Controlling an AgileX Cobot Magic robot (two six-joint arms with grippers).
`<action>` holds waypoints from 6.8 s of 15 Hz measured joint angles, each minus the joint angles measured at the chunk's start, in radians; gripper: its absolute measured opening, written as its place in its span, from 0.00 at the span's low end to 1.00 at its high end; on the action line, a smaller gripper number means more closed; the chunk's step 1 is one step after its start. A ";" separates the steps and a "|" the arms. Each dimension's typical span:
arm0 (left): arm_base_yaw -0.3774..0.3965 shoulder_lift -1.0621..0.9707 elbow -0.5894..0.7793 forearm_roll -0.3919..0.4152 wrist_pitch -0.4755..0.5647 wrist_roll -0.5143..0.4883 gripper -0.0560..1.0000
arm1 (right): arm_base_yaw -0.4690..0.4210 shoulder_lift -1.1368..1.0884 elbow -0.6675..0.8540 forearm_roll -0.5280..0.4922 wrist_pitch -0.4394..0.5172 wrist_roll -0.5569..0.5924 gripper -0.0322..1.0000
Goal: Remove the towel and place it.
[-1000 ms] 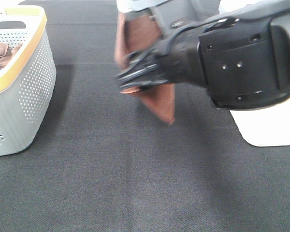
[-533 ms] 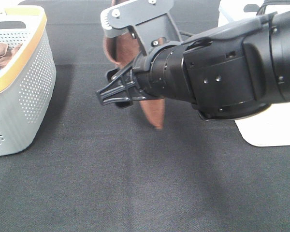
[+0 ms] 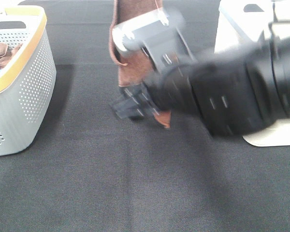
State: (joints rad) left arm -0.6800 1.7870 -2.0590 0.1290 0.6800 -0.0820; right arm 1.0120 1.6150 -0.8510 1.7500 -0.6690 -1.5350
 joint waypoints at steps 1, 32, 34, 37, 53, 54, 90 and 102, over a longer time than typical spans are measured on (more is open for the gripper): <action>0.000 0.000 0.000 0.000 0.000 0.000 0.05 | 0.000 -0.016 0.027 0.001 -0.009 0.029 0.77; -0.031 0.000 0.000 -0.039 0.000 -0.022 0.05 | 0.000 -0.076 -0.045 -0.080 0.146 0.148 0.91; -0.031 0.000 0.000 -0.038 0.003 -0.022 0.05 | 0.000 -0.057 -0.046 -0.099 0.115 0.162 0.89; -0.031 0.000 0.000 -0.038 0.006 -0.022 0.05 | 0.000 -0.040 -0.046 -0.132 0.095 0.176 0.78; -0.031 0.000 0.000 -0.034 0.036 -0.022 0.05 | -0.011 0.055 -0.084 -0.094 0.067 0.087 0.03; -0.031 0.000 0.000 0.021 0.068 -0.033 0.05 | -0.011 0.052 -0.090 -0.027 0.067 -0.009 0.03; 0.267 0.173 0.000 0.212 -0.040 -0.182 0.05 | -0.630 0.208 -0.869 -2.029 1.215 1.692 0.03; 0.330 0.366 0.000 0.099 0.032 -0.182 0.05 | -0.630 0.457 -1.022 -2.073 1.406 1.649 0.03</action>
State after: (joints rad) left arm -0.3500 2.1530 -2.0590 0.2280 0.7120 -0.2640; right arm 0.3820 2.0720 -1.8730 -0.3230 0.7370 0.1140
